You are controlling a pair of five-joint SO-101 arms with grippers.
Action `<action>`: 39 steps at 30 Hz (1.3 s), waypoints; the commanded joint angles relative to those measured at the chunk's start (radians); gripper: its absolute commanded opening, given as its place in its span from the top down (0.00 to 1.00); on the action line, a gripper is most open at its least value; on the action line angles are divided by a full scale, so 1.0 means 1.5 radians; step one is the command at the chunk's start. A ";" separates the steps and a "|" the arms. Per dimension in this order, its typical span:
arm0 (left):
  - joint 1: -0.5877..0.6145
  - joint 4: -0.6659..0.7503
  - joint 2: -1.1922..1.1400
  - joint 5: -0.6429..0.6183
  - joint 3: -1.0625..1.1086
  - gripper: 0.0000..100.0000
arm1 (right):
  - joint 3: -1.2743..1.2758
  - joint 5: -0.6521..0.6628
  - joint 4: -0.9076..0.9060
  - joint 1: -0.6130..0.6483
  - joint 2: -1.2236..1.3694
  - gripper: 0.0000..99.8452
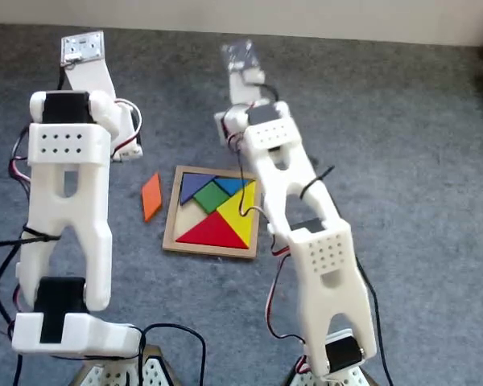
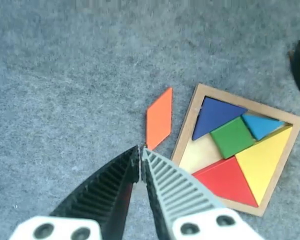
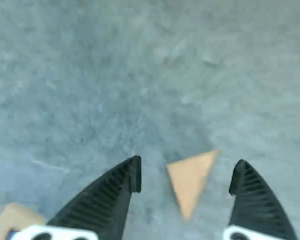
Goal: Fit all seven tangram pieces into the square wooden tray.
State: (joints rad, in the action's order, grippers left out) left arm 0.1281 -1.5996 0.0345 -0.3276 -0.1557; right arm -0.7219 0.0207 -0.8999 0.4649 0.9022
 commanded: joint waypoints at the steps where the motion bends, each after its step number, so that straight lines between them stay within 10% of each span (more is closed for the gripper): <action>1: 0.010 0.017 0.100 0.000 0.055 0.97 | -0.043 -0.005 0.036 0.009 0.025 0.72; 14: -0.007 0.259 0.395 0.004 0.371 0.96 | -0.252 -0.005 -0.087 -0.024 0.160 0.85; 39: -0.014 0.259 0.398 0.005 0.376 0.96 | -0.487 0.161 -0.506 -0.101 0.169 0.99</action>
State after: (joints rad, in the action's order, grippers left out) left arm 0.1266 -1.2252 0.6053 -0.3276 0.4166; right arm -1.3955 0.2294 -1.6287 0.3299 1.1830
